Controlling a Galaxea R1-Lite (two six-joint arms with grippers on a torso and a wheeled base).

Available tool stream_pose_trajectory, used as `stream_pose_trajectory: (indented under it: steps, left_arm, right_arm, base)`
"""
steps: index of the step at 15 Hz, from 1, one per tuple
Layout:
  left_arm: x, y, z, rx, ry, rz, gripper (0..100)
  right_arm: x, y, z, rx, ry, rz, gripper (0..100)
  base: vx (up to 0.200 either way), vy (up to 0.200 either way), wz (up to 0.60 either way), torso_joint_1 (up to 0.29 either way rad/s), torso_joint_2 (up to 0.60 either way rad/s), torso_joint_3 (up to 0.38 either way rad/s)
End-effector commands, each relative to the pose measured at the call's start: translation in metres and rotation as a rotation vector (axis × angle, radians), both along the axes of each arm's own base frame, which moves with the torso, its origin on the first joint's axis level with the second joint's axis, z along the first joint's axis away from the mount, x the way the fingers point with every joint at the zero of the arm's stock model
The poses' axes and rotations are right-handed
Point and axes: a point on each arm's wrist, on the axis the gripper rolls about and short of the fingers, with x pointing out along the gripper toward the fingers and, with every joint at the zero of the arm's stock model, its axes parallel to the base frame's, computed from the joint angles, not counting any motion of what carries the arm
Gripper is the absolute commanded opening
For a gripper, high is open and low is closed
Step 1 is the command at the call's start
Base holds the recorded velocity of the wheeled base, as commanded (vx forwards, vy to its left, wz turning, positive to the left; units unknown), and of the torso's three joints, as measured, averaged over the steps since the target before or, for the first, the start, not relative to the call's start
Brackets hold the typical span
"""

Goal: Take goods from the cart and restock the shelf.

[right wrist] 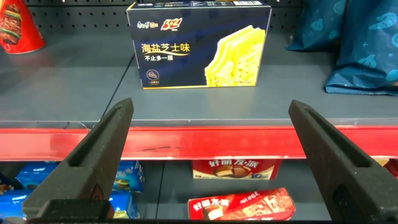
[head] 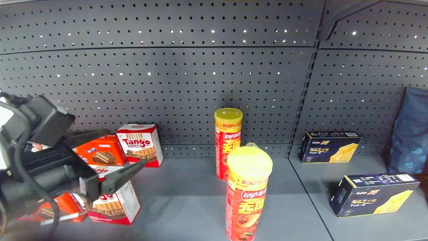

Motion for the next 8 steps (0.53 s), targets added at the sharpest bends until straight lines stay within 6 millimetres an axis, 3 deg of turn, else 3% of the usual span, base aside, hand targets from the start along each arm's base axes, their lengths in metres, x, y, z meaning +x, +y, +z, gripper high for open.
stream_pose_trajectory:
  steps: [1,5,6,7,8]
  left_arm:
    - [-0.064,0.024,-0.019,0.002,-0.082,0.088,100]
    - [-0.119,0.047,-0.035,0.039,-0.047,0.228,100]
    - [-0.128,0.05,-0.036,0.042,-0.046,0.242,100]
    - [-0.133,0.052,-0.032,0.039,-0.055,0.253,100]
    - [-0.135,0.053,-0.033,0.042,-0.044,0.254,100]
  right_arm:
    - [0.0,0.0,0.0,0.0,0.002,0.0,100]
    - [0.0,0.0,0.0,-0.002,0.002,-0.004,100]
    - [-0.003,-0.001,0.016,0.031,-0.049,-0.042,100]
    - [-0.002,-0.003,0.085,0.166,-0.096,-0.13,100]
    - [0.018,-0.003,0.113,0.221,-0.001,-0.1,100]
  base:
    - [0.0,0.0,0.0,0.0,0.0,0.0]
    - [0.0,0.0,0.0,0.0,0.0,0.0]
    - [0.0,0.0,0.0,0.0,0.0,0.0]
    - [0.0,0.0,0.0,0.0,0.0,0.0]
    - [0.0,0.0,0.0,0.0,0.0,0.0]
